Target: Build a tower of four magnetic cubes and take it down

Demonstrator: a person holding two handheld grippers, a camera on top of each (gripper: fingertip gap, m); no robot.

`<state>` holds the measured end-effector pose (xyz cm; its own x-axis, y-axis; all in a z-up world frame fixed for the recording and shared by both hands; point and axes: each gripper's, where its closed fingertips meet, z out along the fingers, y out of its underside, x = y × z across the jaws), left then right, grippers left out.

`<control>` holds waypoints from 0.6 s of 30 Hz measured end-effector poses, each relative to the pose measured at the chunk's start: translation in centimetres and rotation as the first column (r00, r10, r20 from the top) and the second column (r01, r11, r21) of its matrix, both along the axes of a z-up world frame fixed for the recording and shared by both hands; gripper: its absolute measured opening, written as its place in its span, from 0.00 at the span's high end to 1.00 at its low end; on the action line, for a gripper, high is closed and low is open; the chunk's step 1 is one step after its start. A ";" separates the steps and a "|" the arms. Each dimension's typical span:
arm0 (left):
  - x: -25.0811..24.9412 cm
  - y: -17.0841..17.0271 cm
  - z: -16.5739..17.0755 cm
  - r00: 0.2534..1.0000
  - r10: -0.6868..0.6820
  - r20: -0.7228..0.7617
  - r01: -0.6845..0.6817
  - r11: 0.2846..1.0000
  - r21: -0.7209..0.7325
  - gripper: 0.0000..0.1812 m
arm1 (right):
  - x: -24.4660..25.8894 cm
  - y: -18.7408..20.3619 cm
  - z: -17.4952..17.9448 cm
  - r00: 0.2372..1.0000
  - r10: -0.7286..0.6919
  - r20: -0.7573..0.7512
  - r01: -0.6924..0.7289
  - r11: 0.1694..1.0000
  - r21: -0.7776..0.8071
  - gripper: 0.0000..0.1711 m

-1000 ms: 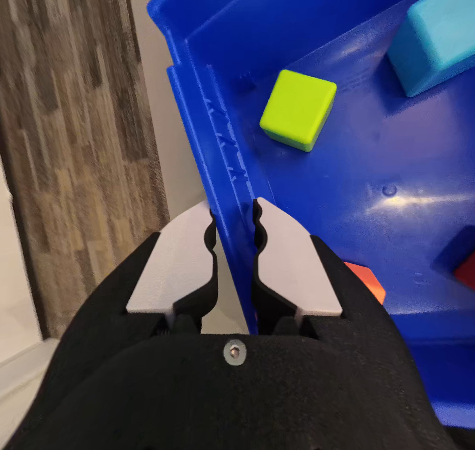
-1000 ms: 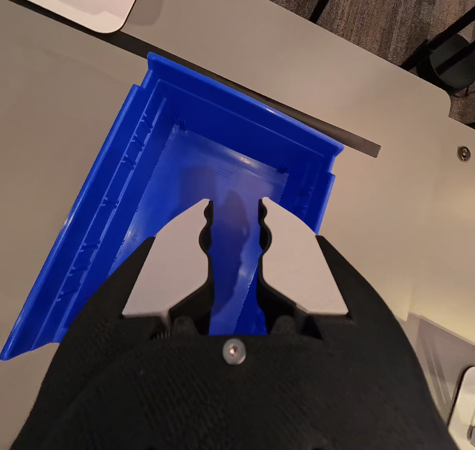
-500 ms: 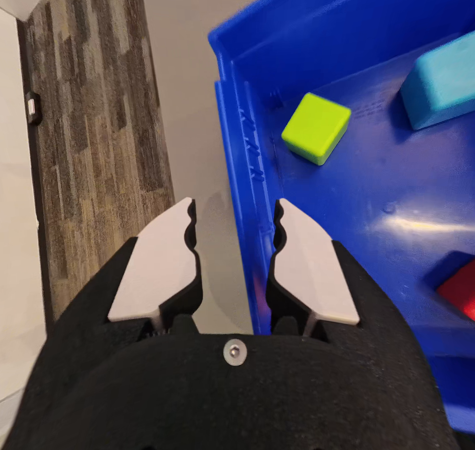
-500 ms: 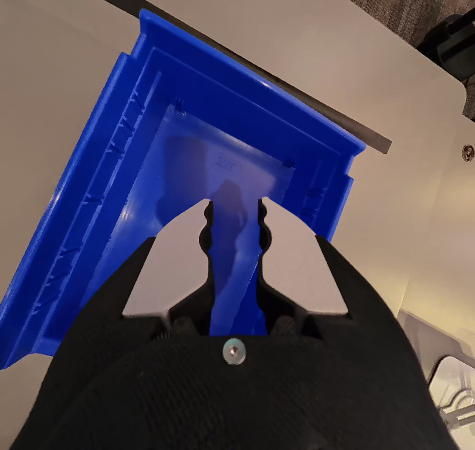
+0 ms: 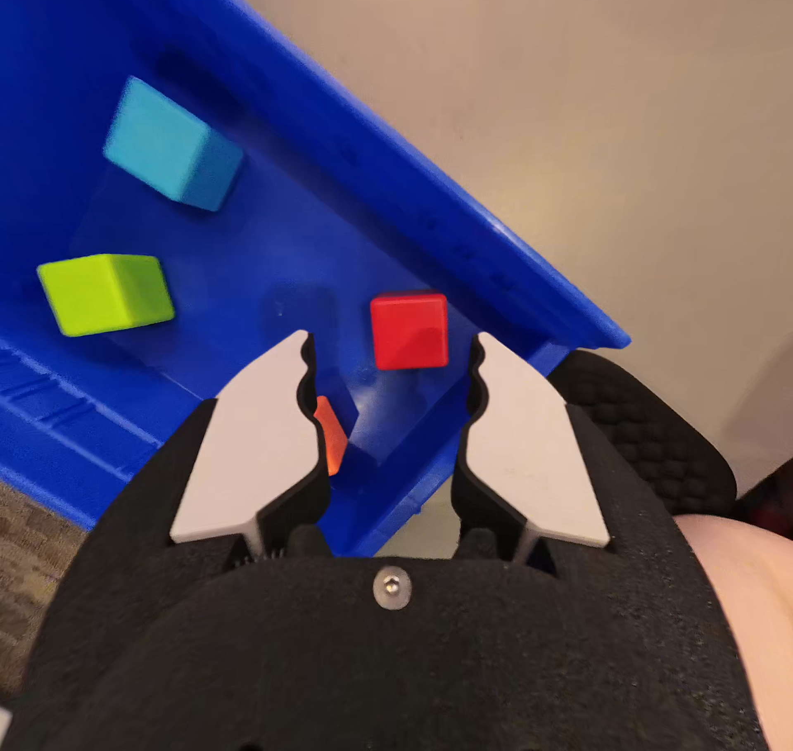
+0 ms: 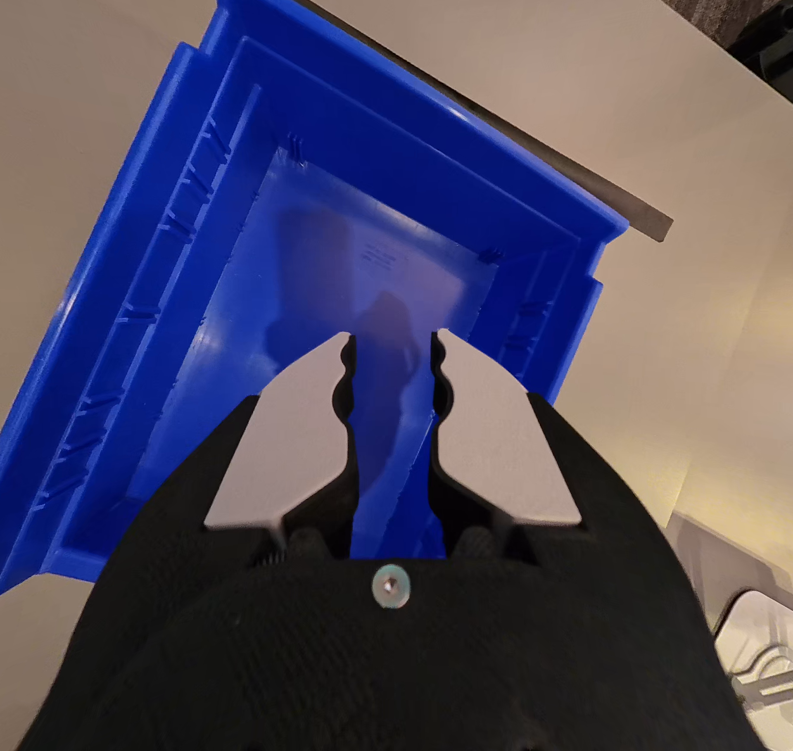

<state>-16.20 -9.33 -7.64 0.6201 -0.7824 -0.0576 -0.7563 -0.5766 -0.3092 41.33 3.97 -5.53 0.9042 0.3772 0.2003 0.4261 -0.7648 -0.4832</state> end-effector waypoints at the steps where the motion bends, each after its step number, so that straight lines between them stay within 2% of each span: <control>1: 0.1 -0.2 -0.7 1.000 -0.007 -0.027 0.006 0.999 -0.032 0.62 | 0.2 0.0 0.0 1.000 -0.004 0.001 0.004 1.000 -0.002 0.79; 8: -0.1 -0.6 -4.5 0.983 0.006 -0.182 -0.043 0.978 -0.203 0.63 | 0.9 -0.2 -0.1 1.000 -0.012 -0.014 0.012 1.000 -0.015 0.79; 11: -0.2 -0.7 -5.6 0.977 -0.033 -0.213 -0.018 0.973 -0.231 0.66 | 1.2 -0.4 -0.2 1.000 -0.013 -0.017 0.013 1.000 -0.022 0.79; 14: -0.1 -0.9 -6.1 0.983 -0.063 -0.171 0.017 0.966 -0.257 0.72 | 1.5 -0.6 0.0 0.999 -0.017 -0.032 0.016 1.000 -0.019 0.80; 18: -0.9 -1.4 -5.9 0.971 -0.132 -0.198 0.082 0.966 -0.244 0.72 | 1.7 -0.7 0.4 0.999 -0.019 -0.048 0.018 1.000 -0.011 0.80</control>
